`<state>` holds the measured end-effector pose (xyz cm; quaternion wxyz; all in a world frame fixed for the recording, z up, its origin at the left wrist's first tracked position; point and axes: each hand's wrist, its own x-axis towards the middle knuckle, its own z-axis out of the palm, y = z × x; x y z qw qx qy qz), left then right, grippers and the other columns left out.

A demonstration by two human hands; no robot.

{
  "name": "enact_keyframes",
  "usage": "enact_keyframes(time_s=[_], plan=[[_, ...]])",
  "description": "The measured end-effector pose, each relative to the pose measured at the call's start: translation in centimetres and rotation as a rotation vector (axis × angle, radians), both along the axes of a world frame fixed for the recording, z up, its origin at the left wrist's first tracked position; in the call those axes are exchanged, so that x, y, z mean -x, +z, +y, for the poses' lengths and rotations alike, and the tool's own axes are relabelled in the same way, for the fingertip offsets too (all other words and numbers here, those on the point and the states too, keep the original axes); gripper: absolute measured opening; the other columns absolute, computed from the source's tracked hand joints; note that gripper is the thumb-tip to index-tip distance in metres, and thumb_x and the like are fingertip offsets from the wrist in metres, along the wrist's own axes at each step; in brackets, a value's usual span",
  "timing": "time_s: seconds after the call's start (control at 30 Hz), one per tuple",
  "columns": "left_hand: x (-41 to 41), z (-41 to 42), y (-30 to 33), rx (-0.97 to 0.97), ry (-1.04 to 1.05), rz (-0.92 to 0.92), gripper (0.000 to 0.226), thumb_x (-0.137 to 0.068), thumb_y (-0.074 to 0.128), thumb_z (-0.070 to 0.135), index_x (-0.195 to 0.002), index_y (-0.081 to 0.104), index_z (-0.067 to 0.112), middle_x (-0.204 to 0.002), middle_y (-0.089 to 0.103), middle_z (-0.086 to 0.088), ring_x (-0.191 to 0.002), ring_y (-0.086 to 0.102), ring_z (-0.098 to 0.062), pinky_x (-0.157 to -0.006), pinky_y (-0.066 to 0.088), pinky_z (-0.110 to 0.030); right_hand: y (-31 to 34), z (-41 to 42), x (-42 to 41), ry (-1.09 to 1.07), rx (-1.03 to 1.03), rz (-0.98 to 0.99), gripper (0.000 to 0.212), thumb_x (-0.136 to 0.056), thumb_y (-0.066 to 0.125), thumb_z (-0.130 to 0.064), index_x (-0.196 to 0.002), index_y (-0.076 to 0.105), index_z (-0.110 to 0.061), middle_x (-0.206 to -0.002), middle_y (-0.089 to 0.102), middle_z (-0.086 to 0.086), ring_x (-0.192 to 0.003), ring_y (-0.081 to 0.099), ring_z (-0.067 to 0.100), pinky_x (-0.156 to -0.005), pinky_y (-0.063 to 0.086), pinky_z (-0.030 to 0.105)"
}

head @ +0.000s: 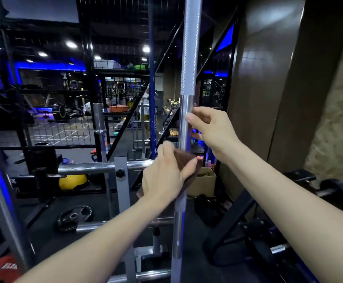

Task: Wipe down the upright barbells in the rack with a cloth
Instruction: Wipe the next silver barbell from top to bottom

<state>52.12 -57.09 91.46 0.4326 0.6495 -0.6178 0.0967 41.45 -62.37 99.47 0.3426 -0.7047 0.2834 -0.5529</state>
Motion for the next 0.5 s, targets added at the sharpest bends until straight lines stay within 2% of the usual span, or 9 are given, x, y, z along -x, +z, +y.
enact_keyframes(time_s=[0.07, 0.13, 0.27, 0.4, 0.5], plan=[[0.2, -0.7, 2.4, 0.096, 0.009, 0.044, 0.049, -0.085, 0.048, 0.060, -0.101, 0.032, 0.017, -0.108, 0.052, -0.003, -0.091, 0.060, -0.032, -0.063, 0.039, -0.038, -0.1, -0.2, -0.1, -0.008, 0.034, -0.002, 0.020, -0.093, 0.061, -0.016, -0.077, 0.061, -0.029, -0.074, 0.061, -0.010, -0.069, 0.054, 0.002, -0.066, 0.046, 0.020], [0.2, -0.9, 2.7, 0.093, 0.024, 0.042, 0.049, -0.085, 0.050, 0.058, -0.103, 0.033, 0.015, -0.107, 0.052, -0.004, -0.090, 0.060, -0.033, -0.062, 0.037, -0.037, -0.3, 0.0, -0.2, -0.023, 0.040, 0.002, 0.019, -0.093, 0.061, -0.017, -0.078, 0.062, -0.030, -0.075, 0.061, -0.012, -0.070, 0.054, 0.001, -0.070, 0.045, 0.022], [0.6, 0.5, -2.7, -0.115, 0.014, 0.032, 0.050, -0.084, 0.049, 0.059, -0.105, 0.034, 0.017, -0.107, 0.055, -0.002, -0.094, 0.061, -0.030, -0.073, 0.048, -0.042, -0.8, 0.2, -0.3, -0.035, 0.016, -0.013, 0.017, -0.096, 0.056, -0.019, -0.083, 0.065, -0.024, -0.079, 0.060, -0.005, -0.074, 0.051, 0.007, -0.070, 0.046, 0.028], [0.3, 0.4, -3.2, -0.156, 0.008, 0.054, 0.047, -0.086, 0.049, 0.059, -0.101, 0.032, 0.018, -0.106, 0.056, -0.001, -0.093, 0.061, -0.029, -0.072, 0.046, -0.039, -0.6, 0.0, -0.2, -0.092, 0.063, 0.067, 0.022, -0.096, 0.054, -0.020, -0.089, 0.064, -0.001, -0.076, 0.057, 0.003, -0.070, 0.050, 0.012, -0.070, 0.049, 0.040], [0.3, 0.2, -1.4, -0.070, -0.017, 0.013, 0.049, -0.085, 0.047, 0.061, -0.101, 0.034, 0.017, -0.106, 0.055, 0.000, -0.092, 0.061, -0.029, -0.070, 0.046, -0.040, -0.5, 0.0, -0.1, -0.087, 0.075, 0.064, 0.021, -0.096, 0.054, -0.019, -0.093, 0.064, -0.001, -0.077, 0.058, 0.002, -0.067, 0.049, 0.007, -0.068, 0.049, 0.035]])
